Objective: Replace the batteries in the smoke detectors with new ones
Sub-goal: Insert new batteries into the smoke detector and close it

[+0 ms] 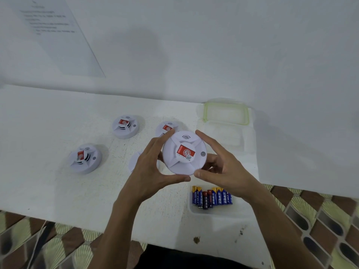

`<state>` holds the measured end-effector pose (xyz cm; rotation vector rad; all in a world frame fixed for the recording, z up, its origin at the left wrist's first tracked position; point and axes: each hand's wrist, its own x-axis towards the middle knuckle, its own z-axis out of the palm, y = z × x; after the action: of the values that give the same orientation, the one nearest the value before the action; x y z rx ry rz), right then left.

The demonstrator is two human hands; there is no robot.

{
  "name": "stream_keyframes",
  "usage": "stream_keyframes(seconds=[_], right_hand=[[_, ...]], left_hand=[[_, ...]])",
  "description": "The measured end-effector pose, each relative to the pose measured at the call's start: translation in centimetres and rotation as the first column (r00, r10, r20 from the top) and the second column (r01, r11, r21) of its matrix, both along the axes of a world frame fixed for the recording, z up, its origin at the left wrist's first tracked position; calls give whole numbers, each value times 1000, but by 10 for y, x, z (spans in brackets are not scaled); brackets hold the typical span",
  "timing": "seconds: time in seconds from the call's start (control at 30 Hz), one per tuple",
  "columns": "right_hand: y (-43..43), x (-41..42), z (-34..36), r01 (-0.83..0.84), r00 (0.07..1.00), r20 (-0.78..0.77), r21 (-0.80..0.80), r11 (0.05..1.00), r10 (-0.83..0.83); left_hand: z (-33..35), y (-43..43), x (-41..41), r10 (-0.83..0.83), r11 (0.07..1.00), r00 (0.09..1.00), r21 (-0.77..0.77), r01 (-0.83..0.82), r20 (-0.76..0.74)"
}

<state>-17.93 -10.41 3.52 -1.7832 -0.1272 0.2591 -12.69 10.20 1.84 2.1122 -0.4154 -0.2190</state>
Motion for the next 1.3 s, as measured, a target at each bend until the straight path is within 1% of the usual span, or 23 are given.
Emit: stream_keyframes(seconds=[0.13,0.27,0.37,0.53,1.3], right_hand=[[0,0,0,2,1000,4,7,1000,-2],[1,-2,-1,0,1000,9,2,1000,0],[1,-2,0,2,1000,16,3,1000,-2],[1,-2,0,0,1000,22,-6,1000,0],[3,-3,-2,10,999,31,-46,999,-8]], left_hand=[[1,1,-3,-9,999,998,31,7,67],[2,2,-4,-15,1000,998,23,14,57],[9,3,-5,-24,999,1000,-38,24,-14],[17,7,-12,-28,1000,998,0,28,56],[18,7,-14,-20,1000,998,-16,20,56]])
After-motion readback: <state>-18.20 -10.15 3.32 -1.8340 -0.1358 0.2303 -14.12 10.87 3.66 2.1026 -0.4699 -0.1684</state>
